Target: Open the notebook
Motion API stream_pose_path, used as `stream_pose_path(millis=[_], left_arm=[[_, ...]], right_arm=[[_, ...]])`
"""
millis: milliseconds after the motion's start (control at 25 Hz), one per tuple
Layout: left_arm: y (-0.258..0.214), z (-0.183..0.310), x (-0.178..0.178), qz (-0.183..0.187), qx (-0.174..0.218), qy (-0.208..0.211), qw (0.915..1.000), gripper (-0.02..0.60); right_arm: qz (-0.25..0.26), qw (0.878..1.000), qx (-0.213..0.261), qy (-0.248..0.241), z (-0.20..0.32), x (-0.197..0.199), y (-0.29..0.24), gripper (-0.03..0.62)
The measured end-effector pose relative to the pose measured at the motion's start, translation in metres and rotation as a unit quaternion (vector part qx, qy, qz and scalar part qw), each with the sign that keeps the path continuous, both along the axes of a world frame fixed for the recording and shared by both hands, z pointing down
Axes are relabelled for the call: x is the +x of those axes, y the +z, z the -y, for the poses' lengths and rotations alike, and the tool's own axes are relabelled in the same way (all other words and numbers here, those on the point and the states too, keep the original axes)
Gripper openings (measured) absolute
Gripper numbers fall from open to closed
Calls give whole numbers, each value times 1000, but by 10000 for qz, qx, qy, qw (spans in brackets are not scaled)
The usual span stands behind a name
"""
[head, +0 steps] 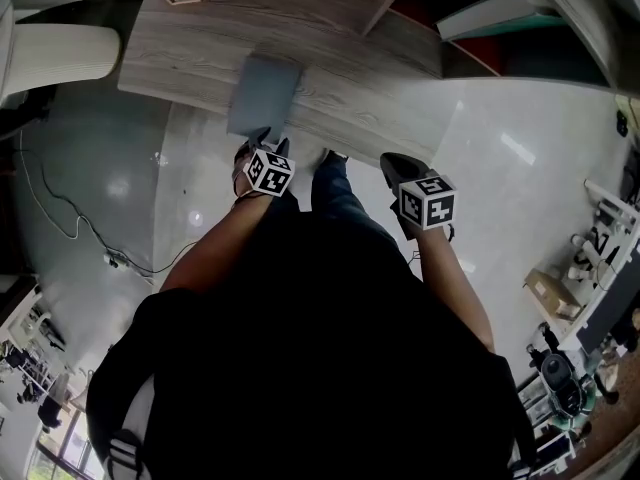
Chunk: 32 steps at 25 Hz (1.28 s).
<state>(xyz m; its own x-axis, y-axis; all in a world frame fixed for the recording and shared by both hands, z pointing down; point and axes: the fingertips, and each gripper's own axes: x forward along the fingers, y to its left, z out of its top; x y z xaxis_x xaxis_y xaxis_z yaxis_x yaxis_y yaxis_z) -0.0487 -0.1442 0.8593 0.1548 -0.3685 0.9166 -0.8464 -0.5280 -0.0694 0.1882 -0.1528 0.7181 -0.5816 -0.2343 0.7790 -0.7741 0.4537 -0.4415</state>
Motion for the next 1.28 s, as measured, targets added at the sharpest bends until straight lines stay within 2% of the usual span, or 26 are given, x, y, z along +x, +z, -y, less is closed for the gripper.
stream_pose_path(millis=[280,560,800,1000,1280], left_arm=[[7,7,-1,313,150,78,9994,224],[18,8,-7,482,74,-6,9988,236],[18,8,-6,588,80,37,9982,235],[16,8,-7,574,59,69,9983,235],[9,8,-7,351,-29,97,9993,224]], right_arm=[[4,10000,-30,10,2,3,2,3],[-44,9999,-105,14,-1,7,6,2],[125,9998,-144,96,3,2,4,2],[123,9998,-133,71,3,-1,5,2],[92,9999,-110,44,0,-4,4,2]])
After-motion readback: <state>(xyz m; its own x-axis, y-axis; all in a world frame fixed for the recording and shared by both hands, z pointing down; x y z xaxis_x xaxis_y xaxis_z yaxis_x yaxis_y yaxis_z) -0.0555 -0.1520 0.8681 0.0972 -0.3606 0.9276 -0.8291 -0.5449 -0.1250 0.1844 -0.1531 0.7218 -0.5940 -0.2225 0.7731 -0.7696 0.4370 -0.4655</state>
